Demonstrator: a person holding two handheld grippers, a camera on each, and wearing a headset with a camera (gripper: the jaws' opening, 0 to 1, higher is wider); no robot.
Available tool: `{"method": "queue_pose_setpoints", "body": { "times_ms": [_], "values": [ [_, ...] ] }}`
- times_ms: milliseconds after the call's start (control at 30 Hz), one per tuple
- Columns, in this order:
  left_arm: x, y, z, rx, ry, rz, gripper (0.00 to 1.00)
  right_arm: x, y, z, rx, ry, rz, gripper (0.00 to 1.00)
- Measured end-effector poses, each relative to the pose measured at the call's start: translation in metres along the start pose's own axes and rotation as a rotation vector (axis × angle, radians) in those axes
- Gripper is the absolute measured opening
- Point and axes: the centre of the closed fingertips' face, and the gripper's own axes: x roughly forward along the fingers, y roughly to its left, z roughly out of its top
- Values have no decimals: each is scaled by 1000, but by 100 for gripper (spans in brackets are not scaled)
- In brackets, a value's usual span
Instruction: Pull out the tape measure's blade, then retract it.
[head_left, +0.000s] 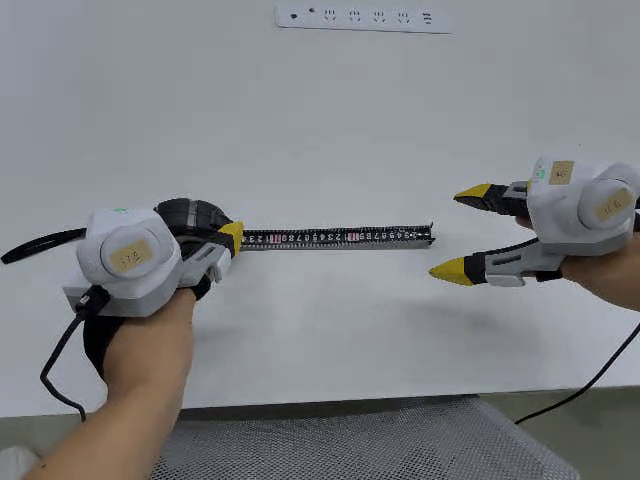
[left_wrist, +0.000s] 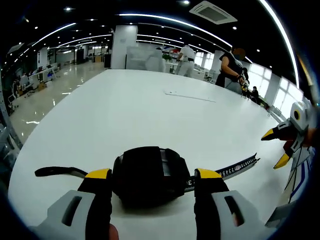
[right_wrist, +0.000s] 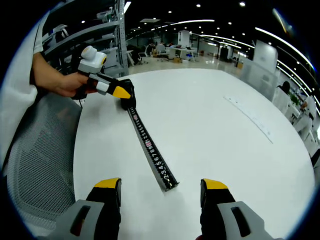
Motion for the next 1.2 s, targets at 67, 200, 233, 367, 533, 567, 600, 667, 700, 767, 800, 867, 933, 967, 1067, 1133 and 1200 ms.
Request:
{"method": "queue_pose_setpoints", "body": {
  "times_ms": [67, 200, 233, 367, 533, 567, 600, 667, 700, 767, 800, 867, 933, 967, 1067, 1133, 1200],
  "values": [
    [0, 1, 0, 6, 0, 7, 62, 2, 0, 0, -5, 5, 10, 63],
    [1, 2, -1, 7, 1, 15, 61, 5, -1, 1, -17, 15, 27, 60],
    [1, 2, -1, 14, 4, 18, 61, 6, -1, 0, -21, 20, 33, 59],
    [1, 3, -1, 14, 1, 20, 60, 9, -2, -1, -40, 37, 49, 56],
    [1, 3, -1, 13, 3, 21, 60, 11, -4, 0, -55, 47, 64, 53],
    [1, 3, -1, 11, 4, 18, 59, 12, -3, 0, -61, 52, 71, 51],
    [1, 3, -1, 12, 2, 16, 59, 13, -2, -2, -73, 62, 78, 50],
    [1, 3, -1, 12, 0, 15, 59, 15, -2, -5, -87, 80, 89, 47],
    [1, 3, -1, 13, 1, 14, 59, 16, -2, -5, -92, 86, 91, 46],
    [1, 4, -1, 13, 1, 14, 59, 18, -2, -9, -126, 115, 97, 41],
    [1, 4, -1, 14, 1, 14, 59, 19, -1, -9, -149, 118, 106, 39],
    [1, 4, -2, 14, 1, 14, 59, 23, 0, -11, -142, 135, 112, 39],
    [1, 4, -2, 14, 2, 14, 59, 25, -1, -15, -160, 158, 116, 35],
    [1, 4, -2, 14, 2, 14, 59, 26, -1, -16, -171, 169, 117, 34],
    [1, 4, -2, 14, 2, 15, 59, 29, -4, -17, -175, 179, 121, 31],
    [1, 4, -2, 13, 3, 15, 59, 31, -6, -20, -179, 194, 127, 30],
    [1, 4, -2, 12, 3, 15, 59, 33, -9, -22, -195, 203, 135, 27]
  ]
}}
